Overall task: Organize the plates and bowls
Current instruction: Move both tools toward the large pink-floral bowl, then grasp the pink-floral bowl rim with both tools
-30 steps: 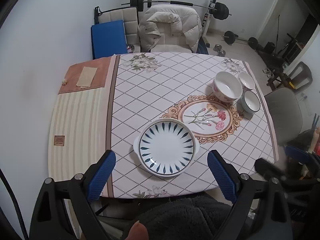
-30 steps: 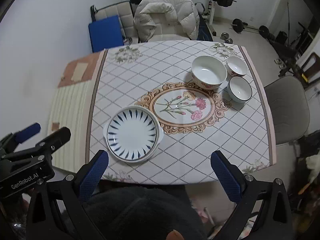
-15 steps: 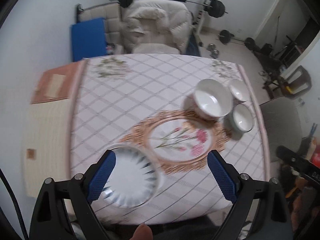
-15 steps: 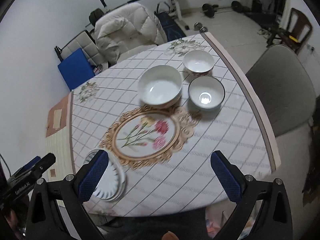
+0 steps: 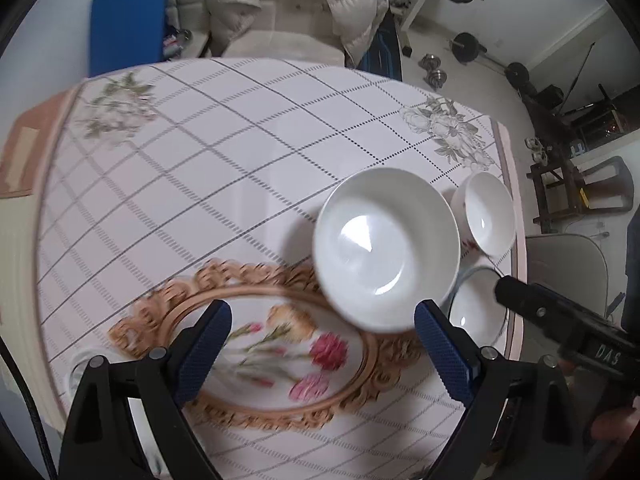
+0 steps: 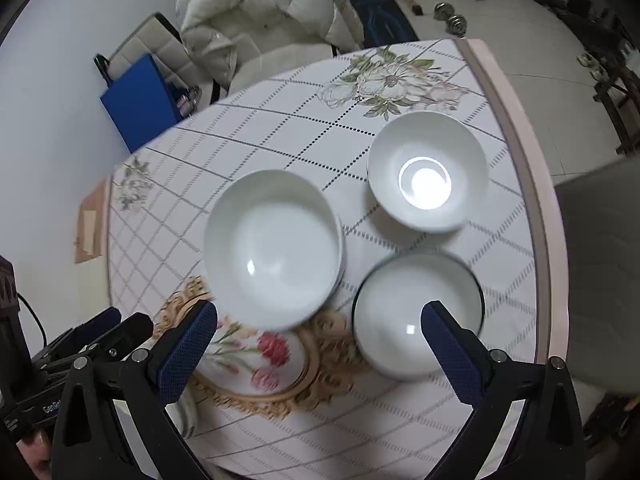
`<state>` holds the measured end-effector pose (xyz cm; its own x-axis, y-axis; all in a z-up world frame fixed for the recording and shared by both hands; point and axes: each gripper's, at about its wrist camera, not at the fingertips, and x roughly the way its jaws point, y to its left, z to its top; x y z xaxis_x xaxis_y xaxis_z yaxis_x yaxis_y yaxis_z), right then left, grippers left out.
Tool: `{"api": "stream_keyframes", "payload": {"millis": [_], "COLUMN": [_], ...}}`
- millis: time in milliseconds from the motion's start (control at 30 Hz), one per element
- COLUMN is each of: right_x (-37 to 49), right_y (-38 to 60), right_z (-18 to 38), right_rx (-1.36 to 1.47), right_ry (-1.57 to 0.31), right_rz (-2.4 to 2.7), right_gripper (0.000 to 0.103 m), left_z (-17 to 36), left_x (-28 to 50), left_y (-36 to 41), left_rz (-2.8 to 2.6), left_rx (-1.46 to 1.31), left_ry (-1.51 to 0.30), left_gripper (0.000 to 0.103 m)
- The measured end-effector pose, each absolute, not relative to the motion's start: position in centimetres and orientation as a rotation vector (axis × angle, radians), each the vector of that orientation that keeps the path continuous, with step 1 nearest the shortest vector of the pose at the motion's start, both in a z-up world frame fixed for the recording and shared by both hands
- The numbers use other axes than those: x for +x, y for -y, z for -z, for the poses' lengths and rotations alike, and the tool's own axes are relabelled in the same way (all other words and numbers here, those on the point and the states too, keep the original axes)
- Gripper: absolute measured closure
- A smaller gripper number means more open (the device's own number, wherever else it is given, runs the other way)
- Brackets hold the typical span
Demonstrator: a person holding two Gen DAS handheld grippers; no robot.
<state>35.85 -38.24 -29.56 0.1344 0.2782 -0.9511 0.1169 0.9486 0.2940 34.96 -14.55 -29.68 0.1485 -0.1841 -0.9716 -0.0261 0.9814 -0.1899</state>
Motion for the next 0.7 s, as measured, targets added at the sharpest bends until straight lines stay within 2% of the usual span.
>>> {"api": "stream_keyframes", "payload": {"millis": [33,167,267,333,433,500,567,633,700], "right_x": [36.7,38.9,39.7,40.0,40.4,40.6,40.9,41.2,41.5], "right_y": [38.3,38.6,38.4,38.3,37.7,37.4,37.2,37.1,36.9], "right_z": [30.5,33.9,35.9,36.8,38.1,38.8,39.4,39.9,40.5], "right_rx": [0.326,0.341,0.373,0.406,0.42,0.422,0.414,0.396,0.372], "right_ry": [-1.453,-1.505,-1.54,-1.556,-1.584,-1.597,-1.61,-1.621,-1.63], "right_rz": [-0.125,-0.145,-0.168,-0.195,-0.23,-0.245,-0.243,-0.237,-0.226], "right_gripper": [0.0,0.005,0.017,0.036,0.047,0.061,0.066,0.073,0.081], "left_z": [30.6,34.3,36.5,37.5,38.6,39.4,40.1,40.7,40.9], "left_x": [35.8,38.6,39.7,39.9,39.9,39.9,39.9,39.8,39.7], "left_y": [14.9,15.8,15.9,16.0,15.9,16.0,16.2,16.2,15.8], "left_rz": [0.119,0.116,0.112,0.11,0.111,0.109,0.119,0.113,0.1], "left_rx": [-0.173,-0.196,-0.211,-0.214,-0.237,-0.233,-0.226,-0.22,-0.228], "left_ry": [-1.433,-1.504,-1.544,-1.563,-1.587,-1.599,-1.615,-1.624,-1.617], "left_gripper": [0.01,0.022,0.029,0.034,0.047,0.052,0.066,0.069,0.078]}}
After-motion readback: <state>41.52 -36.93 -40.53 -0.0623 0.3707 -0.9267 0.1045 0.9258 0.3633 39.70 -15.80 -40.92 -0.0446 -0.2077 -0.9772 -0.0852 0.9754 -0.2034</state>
